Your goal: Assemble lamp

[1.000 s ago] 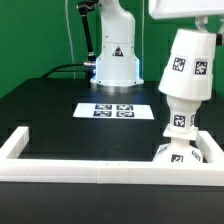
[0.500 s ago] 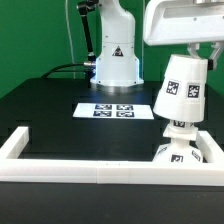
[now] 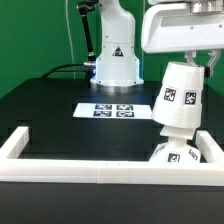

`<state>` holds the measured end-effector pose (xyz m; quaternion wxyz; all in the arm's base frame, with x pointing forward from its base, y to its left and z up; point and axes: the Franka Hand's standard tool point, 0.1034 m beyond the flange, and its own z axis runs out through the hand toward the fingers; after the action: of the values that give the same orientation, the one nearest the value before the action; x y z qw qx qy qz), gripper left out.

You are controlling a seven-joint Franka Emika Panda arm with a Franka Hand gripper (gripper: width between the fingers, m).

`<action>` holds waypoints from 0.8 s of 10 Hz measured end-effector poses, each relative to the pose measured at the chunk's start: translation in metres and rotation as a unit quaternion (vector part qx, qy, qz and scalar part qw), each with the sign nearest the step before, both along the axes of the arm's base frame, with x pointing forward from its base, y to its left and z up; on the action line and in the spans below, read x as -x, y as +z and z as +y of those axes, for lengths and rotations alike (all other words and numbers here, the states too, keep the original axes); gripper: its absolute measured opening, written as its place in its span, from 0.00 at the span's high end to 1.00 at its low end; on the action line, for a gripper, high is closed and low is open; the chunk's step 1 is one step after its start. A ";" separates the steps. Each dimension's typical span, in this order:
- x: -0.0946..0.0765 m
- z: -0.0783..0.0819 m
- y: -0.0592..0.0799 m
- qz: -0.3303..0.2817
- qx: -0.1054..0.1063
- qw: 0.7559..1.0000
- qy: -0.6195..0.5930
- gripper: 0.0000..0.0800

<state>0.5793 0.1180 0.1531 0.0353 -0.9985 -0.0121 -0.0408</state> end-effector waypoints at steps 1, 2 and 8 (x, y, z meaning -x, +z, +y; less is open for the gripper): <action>0.000 -0.004 0.001 0.000 0.001 1.000 0.003 0.86; 0.000 -0.009 0.004 0.003 0.002 1.000 0.001 0.62; 0.011 -0.023 0.014 0.005 0.009 1.000 -0.023 0.13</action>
Offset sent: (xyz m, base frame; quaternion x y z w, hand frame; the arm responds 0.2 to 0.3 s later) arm -0.0154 -0.0308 0.0147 -0.0294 -0.0307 -0.0175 0.9989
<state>0.5687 0.0949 0.1668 0.0258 -0.9989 0.0109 -0.0370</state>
